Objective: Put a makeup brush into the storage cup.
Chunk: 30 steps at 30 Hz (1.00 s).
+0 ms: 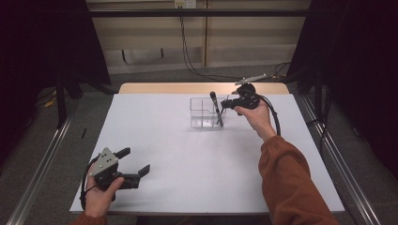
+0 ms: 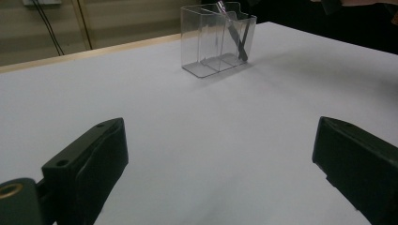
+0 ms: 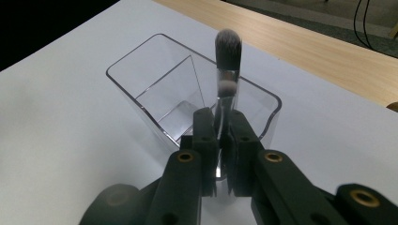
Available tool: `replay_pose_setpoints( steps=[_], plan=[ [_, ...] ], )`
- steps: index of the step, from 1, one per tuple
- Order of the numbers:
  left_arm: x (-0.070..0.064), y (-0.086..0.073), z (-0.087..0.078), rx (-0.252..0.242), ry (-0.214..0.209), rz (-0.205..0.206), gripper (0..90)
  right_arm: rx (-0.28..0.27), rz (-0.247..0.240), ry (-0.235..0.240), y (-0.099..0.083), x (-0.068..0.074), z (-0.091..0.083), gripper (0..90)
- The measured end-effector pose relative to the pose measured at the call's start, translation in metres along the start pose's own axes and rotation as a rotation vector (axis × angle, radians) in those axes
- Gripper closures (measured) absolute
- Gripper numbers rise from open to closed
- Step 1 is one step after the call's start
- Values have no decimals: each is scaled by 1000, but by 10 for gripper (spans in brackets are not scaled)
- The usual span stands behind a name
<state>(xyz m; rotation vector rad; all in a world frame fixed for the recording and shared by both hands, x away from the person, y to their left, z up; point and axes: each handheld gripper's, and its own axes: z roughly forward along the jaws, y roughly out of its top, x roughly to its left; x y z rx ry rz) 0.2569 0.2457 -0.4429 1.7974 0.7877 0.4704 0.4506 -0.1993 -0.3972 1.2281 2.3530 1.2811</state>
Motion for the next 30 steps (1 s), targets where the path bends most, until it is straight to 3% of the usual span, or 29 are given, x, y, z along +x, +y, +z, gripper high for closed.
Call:
replay_pose_setpoints(
  steps=[8, 15, 24, 30],
  plan=[
    [1, 0, 0, 1, 0, 2, 38, -27, 14, -6, -9, -2, 1, 767],
    [1, 0, 0, -2, -1, -1, 38, -61, 26, -34, -16, -4, -4, 647],
    [1, 1, 1, -3, -2, -4, 38, -89, 52, -56, -24, -8, -7, 385],
    [2, 1, 2, -5, 3, -12, 38, -117, 60, -58, -29, -9, -11, 265]
  ],
)
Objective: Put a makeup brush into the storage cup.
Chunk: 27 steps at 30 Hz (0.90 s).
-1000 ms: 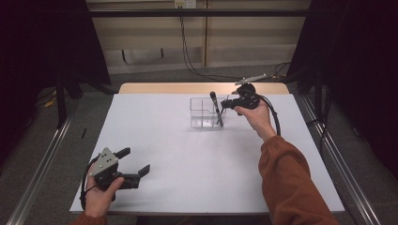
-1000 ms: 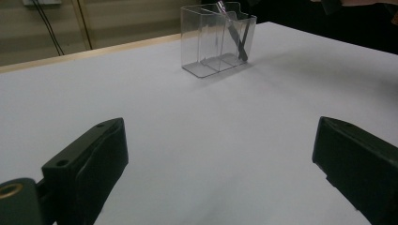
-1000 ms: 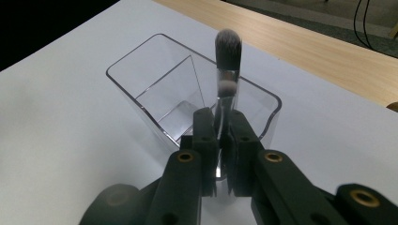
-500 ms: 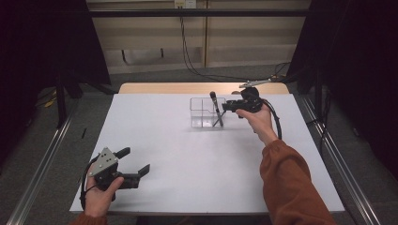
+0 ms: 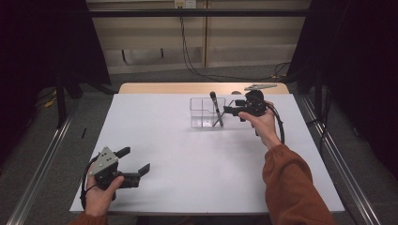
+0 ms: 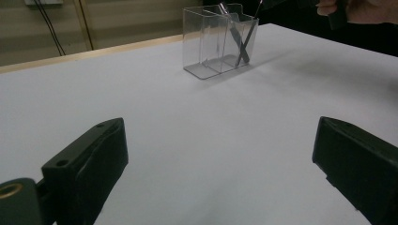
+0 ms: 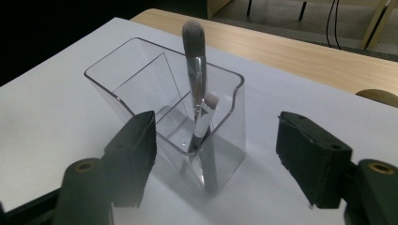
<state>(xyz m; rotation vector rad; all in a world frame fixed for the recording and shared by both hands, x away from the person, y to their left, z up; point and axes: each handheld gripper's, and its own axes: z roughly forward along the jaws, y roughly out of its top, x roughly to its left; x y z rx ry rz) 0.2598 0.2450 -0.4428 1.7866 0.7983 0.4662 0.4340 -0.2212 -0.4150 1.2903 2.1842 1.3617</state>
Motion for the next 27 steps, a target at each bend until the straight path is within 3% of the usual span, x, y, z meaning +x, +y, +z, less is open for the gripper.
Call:
replay_pose_setpoints(
  steps=[3, 7, 12, 19, 27],
  plan=[
    [1, 0, 1, 4, 4, -3, 38, -8, 4, 5, -2, 0, -2, 165],
    [0, 0, 1, 6, 6, -2, 38, -36, -16, -10, -6, 0, -4, 110],
    [1, -2, -1, 5, 13, -12, 37, -30, 5, -24, -13, -4, -6, 9],
    [0, -1, -2, 2, 9, -3, 37, -59, 26, -24, -22, -6, -16, 8],
    [0, -1, -3, -7, 5, -1, 36, -82, 16, -21, -29, -2, -25, 8]
  ],
)
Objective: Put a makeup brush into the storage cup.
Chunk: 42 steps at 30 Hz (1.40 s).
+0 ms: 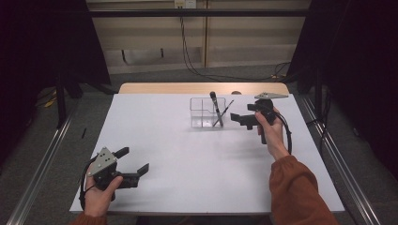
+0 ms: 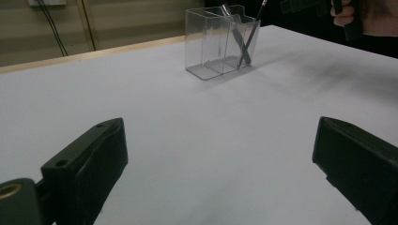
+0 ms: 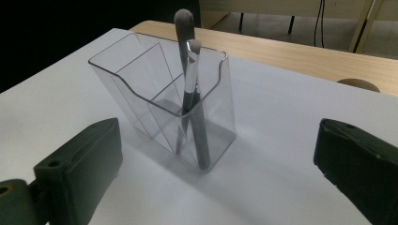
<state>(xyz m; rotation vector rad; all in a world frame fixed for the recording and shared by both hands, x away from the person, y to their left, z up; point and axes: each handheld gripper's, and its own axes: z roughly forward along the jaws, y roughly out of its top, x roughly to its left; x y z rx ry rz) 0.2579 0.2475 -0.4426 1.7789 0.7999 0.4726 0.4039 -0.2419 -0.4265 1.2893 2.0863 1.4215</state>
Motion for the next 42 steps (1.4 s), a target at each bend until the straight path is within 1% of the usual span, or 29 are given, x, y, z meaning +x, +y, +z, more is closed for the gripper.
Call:
replay_pose_setpoints(
  steps=[4, 7, 9, 11, 14, 16, 18, 20, 22, 24, 26, 27, 29, 31, 32, 34, 37, 38, 41, 42],
  plan=[
    [0, 0, 0, 2, 2, 0, 37, -11, -5, 11, -3, 2, -5, 8],
    [0, 0, 0, 0, 3, -1, 36, -14, -4, -4, -5, 3, -7, 13],
    [0, 0, 0, -1, 1, 0, 36, -15, -8, -3, -7, 3, -9, 10],
    [0, 0, -1, 2, 3, 0, 36, -32, -14, -2, -9, 5, -13, 10],
    [0, 0, -1, -3, 5, -3, 36, -41, -14, -10, -12, 7, -17, 10],
    [1, 0, -2, -4, 6, -3, 36, -57, -22, -25, -14, 9, -21, 10],
    [1, 0, -2, -3, 6, -3, 36, -57, -24, -24, -16, 10, -23, 25],
    [1, 0, -2, -4, 6, -3, 36, -72, -18, -25, -19, 11, -27, 19],
    [1, 0, -2, -5, 7, -1, 36, -91, -17, -40, -23, 12, -29, 14],
    [1, 0, -2, -4, 10, 4, 36, -89, -22, -47, -25, 14, -31, 12],
    [2, -1, -2, -9, 12, -3, 36, -104, -26, -61, -28, 16, -34, 12],
    [2, -1, -3, -10, 14, -5, 36, -105, -37, -73, -29, 17, -36, 12],
    [2, -1, -3, -13, 16, -6, 35, -104, -46, -81, -32, 19, -39, 11],
    [3, -1, -3, -12, 17, -5, 35, -105, -50, -78, -34, 20, -44, 10],
    [3, -1, -3, -10, 18, -4, 35, -115, -50, -84, -35, 21, -46, 10],
    [3, -1, -3, -14, 19, -8, 34, -121, -65, -87, -38, 24, -51, 13],
    [3, -1, -3, -17, 22, -9, 34, -117, -61, -79, -43, 27, -56, 11],
    [3, -1, -3, -21, 22, -13, 34, -125, -66, -87, -44, 28, -58, 11],
    [2, -1, -3, -23, 24, -16, 34, -135, -67, -88, -48, 29, -63, 11],
    [2, -1, -3, -32, 23, -18, 34, -141, -68, -91, -49, 30, -64, 11]
  ],
)
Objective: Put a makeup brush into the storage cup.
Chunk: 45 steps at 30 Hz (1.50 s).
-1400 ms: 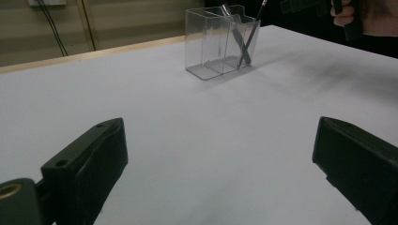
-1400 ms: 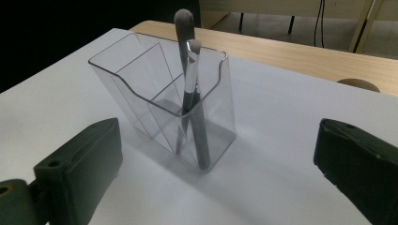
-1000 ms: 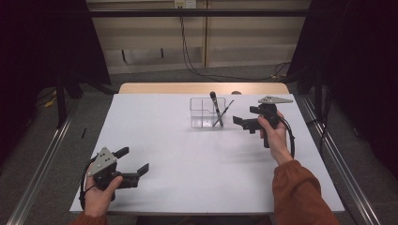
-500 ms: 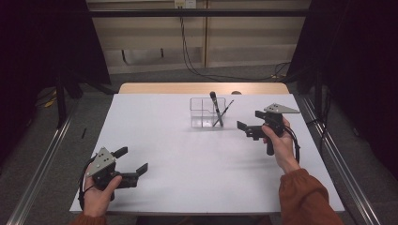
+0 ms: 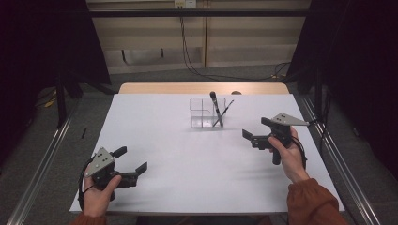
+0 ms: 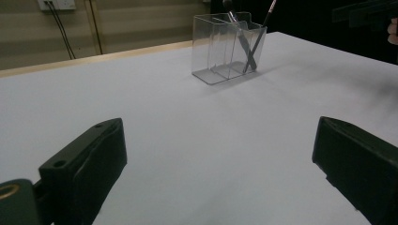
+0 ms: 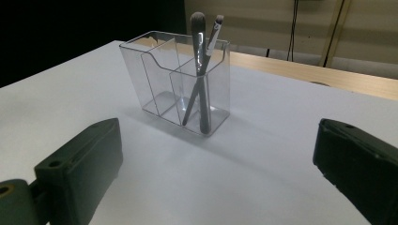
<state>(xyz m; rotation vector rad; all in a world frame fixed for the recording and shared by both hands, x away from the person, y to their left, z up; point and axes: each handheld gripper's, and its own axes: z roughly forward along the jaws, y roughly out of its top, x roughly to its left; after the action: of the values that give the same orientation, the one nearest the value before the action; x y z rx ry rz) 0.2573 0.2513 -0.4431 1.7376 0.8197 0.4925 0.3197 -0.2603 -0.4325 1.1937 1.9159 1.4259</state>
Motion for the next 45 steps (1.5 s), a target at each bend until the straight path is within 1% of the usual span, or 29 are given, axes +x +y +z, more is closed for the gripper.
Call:
replay_pose_setpoints(
  steps=[2, 5, 9, 10, 15, 18, 20, 25, 31, 33, 35, 38, 40, 45],
  plan=[
    [0, 0, 0, -5, -1, -5, 34, -1, 7, -1, -3, 1, -3, 11],
    [-1, 0, 0, -17, -6, -13, 32, 10, 1, -4, -7, 2, -8, 10],
    [-1, 0, -1, -13, -4, -6, 32, -6, 2, -14, -10, 4, -15, 12],
    [-1, 0, -1, -11, -1, -3, 32, -9, 3, -9, -11, 5, -18, 12],
    [-1, -1, -1, -10, 1, -7, 32, -9, -7, -16, -18, 7, -27, 12],
    [-1, 0, -1, -9, -1, -1, 32, -8, 2, -22, -23, 8, -30, 12],
    [-1, -1, -1, -10, -1, -1, 32, -6, 0, -29, -27, 9, -34, 12],
    [-2, -1, -3, -15, -3, -5, 32, -23, 1, -34, -32, 12, -47, 12],
    [-3, -1, -3, -7, -2, 7, 34, -20, -1, -46, -42, 13, -62, 13],
    [-3, -2, -4, -11, -1, 1, 34, -19, 1, -55, -45, 13, -67, 14],
    [-3, -2, -5, -13, 3, -2, 33, -13, 6, -51, -48, 14, -72, 14],
    [-2, -2, -5, -6, 5, -1, 33, -24, 1, -57, -48, 15, -79, 14],
    [-3, -2, -5, -7, 4, 1, 33, -32, 11, -66, -50, 16, -84, 14],
    [-3, -2, -6, -9, 4, -5, 33, -14, 15, -75, -59, 16, -91, 15]
  ],
)
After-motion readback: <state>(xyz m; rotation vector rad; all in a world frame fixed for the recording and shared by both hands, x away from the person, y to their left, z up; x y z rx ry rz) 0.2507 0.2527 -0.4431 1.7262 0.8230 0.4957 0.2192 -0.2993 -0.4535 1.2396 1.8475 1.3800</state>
